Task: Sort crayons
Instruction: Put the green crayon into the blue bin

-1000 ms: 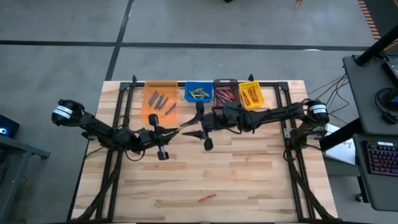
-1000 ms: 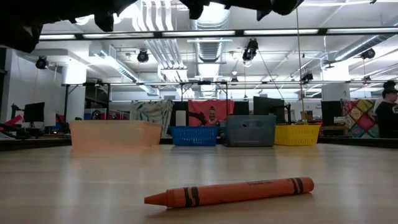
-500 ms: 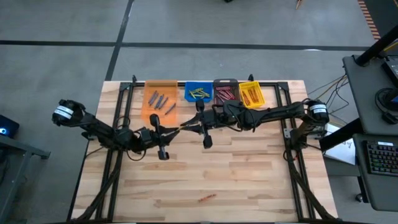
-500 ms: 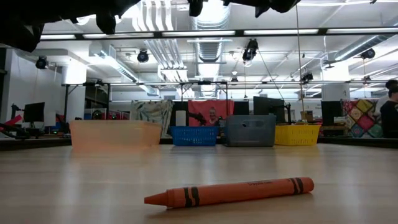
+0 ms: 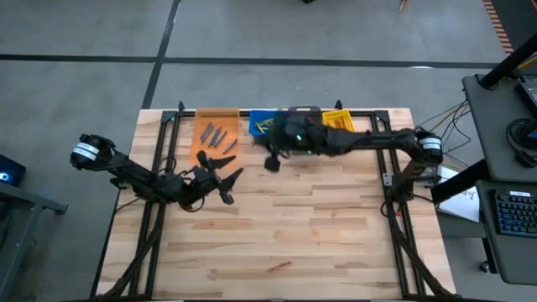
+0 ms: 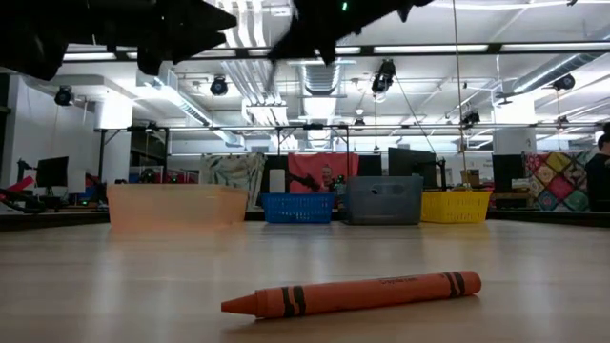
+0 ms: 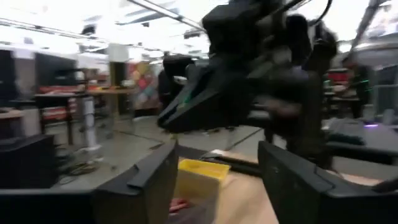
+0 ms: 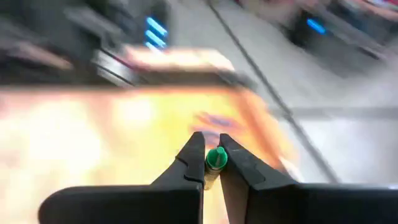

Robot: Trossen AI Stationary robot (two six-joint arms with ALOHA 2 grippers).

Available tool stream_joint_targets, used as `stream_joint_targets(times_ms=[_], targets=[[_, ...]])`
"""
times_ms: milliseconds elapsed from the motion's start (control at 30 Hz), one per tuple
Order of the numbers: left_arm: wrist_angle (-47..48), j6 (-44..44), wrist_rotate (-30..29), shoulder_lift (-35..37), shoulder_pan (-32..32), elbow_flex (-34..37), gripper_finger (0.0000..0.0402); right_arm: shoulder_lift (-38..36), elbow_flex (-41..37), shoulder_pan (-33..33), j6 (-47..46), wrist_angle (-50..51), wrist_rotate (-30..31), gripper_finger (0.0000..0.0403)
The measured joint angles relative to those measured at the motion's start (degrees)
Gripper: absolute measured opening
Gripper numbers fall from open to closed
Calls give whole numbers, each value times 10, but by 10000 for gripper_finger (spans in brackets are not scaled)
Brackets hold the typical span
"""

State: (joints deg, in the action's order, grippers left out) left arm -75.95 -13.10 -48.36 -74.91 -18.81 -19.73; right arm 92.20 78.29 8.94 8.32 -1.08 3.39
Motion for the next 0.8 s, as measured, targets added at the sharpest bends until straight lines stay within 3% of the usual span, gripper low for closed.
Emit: stream_joint_targets(times_ms=[100, 400, 633, 800], targets=[[0, -13, -17, 0, 0, 0, 214, 26, 36, 45, 18, 92, 72, 14], [3, -34, -19, 6, 12, 0, 201, 154, 83, 179, 5, 133, 67, 13], [3, -50, -25, 6, 16, 0, 185, 197, 87, 197, -9, 138, 64, 20], [17, -43, -24, 7, 16, 0, 179, 199, 88, 197, -19, 139, 51, 74]])
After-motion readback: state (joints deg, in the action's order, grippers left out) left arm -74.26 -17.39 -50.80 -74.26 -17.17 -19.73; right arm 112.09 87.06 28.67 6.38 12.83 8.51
